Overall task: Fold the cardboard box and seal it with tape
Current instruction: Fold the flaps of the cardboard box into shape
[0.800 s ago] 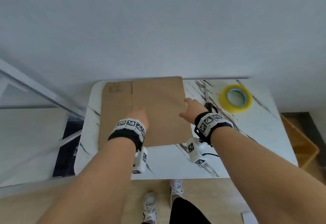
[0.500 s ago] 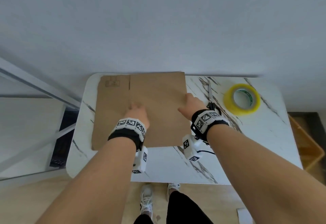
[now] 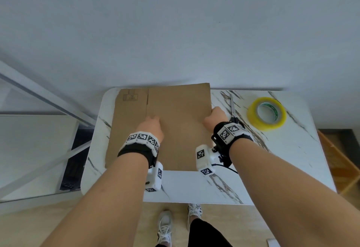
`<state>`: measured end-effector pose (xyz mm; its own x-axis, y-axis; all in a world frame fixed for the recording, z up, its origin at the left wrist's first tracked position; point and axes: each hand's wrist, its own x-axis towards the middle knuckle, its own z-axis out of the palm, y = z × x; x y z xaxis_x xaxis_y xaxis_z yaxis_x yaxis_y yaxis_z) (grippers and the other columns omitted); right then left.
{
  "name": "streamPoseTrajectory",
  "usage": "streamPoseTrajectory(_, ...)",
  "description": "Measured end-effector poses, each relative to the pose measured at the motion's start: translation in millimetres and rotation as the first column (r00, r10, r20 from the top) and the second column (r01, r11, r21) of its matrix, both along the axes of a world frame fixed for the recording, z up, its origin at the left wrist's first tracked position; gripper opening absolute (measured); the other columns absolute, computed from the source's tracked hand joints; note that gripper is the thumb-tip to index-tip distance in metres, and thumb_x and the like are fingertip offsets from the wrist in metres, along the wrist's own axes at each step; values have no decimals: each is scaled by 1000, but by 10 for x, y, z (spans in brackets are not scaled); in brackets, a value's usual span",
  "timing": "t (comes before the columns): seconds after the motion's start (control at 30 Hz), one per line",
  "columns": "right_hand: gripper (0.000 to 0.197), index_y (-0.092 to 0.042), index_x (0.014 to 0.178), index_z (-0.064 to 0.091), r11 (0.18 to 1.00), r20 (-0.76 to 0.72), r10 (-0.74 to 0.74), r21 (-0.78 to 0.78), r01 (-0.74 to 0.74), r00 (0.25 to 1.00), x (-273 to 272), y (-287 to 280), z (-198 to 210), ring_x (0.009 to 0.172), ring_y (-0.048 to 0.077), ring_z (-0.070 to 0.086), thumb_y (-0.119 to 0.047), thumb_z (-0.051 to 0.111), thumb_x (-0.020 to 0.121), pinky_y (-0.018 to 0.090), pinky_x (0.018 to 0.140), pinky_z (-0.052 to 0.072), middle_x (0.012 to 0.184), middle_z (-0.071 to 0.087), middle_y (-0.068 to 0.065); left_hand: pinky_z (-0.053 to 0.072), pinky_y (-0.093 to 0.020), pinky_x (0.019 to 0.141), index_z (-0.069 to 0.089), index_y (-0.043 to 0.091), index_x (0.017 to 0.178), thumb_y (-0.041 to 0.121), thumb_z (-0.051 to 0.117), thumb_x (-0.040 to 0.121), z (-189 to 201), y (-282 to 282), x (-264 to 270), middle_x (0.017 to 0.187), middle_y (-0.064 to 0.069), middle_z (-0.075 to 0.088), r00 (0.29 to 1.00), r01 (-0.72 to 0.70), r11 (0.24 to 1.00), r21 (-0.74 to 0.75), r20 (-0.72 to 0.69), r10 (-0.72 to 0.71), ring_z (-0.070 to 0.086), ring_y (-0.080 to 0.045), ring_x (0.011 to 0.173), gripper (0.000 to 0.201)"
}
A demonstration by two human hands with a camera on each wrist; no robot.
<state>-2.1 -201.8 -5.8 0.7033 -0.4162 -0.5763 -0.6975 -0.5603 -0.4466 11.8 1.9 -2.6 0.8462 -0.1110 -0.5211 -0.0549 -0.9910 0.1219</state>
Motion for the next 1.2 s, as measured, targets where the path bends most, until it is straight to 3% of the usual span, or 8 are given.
streamPoseTrajectory(0.1,25,-4,112,45,1000,43,8,-19,-7,999,-82,39,191,83,25,53,-2,49,87,32,66,43,82,50,6,49,-38,92,38,15,139,12,50,91,211,54,43,140,-10,39,995,-9,999,-51,104,14,52,-30,116,49)
streamPoseTrajectory(0.37,37,-4,122,42,993,165,35,-116,-16,986,-446,119,732,93,31,57,1,47,86,32,70,41,108,57,14,20,-44,117,15,12,149,16,54,89,1039,282,248,157,-11,15,853,133,991,-17,511,-105,16,-29,145,72)
streamPoseTrajectory(0.43,39,-5,124,42,991,191,34,-131,-9,981,-536,162,831,100,32,58,2,47,86,31,73,41,113,59,15,14,-48,118,21,13,148,23,52,91,1214,339,234,152,-9,29,836,150,988,38,529,-147,25,-27,142,66)
streamPoseTrajectory(0.53,38,-6,126,44,985,204,40,-175,-4,978,-635,255,971,99,31,60,-3,49,88,30,71,40,114,61,14,17,-48,115,47,18,132,30,51,93,1440,424,163,127,-5,55,833,162,983,80,522,-180,49,-26,122,41)
streamPoseTrajectory(0.7,28,-6,110,53,988,181,19,-152,9,983,-716,428,1174,74,23,57,-20,51,85,28,59,43,93,62,10,46,-37,94,56,16,124,21,50,95,1632,553,4,124,-4,58,903,187,972,-144,416,-112,57,-26,111,29)
streamPoseTrajectory(0.8,51,-9,133,40,985,292,-26,-158,75,956,-768,520,1336,113,32,53,-14,52,83,40,91,48,126,51,15,45,-34,90,57,16,120,21,51,95,1746,613,-55,122,-3,59,916,173,958,-231,394,-70,57,-24,109,26)
streamPoseTrajectory(1.0,66,-27,147,24,991,500,70,-134,-2,863,-900,752,1685,100,26,57,-11,47,88,33,75,46,136,42,8,40,-28,76,61,15,114,21,54,94,1936,547,-234,111,-6,64,912,188,921,-341,409,-35,59,-26,100,22)
streamPoseTrajectory(1.2,64,-40,147,27,960,494,280,-161,-229,823,-975,896,1810,106,22,56,-7,38,94,27,82,44,131,47,3,37,-27,68,60,13,107,19,47,94,1954,368,-482,101,-7,65,920,187,916,-355,391,-36,54,-24,81,20)
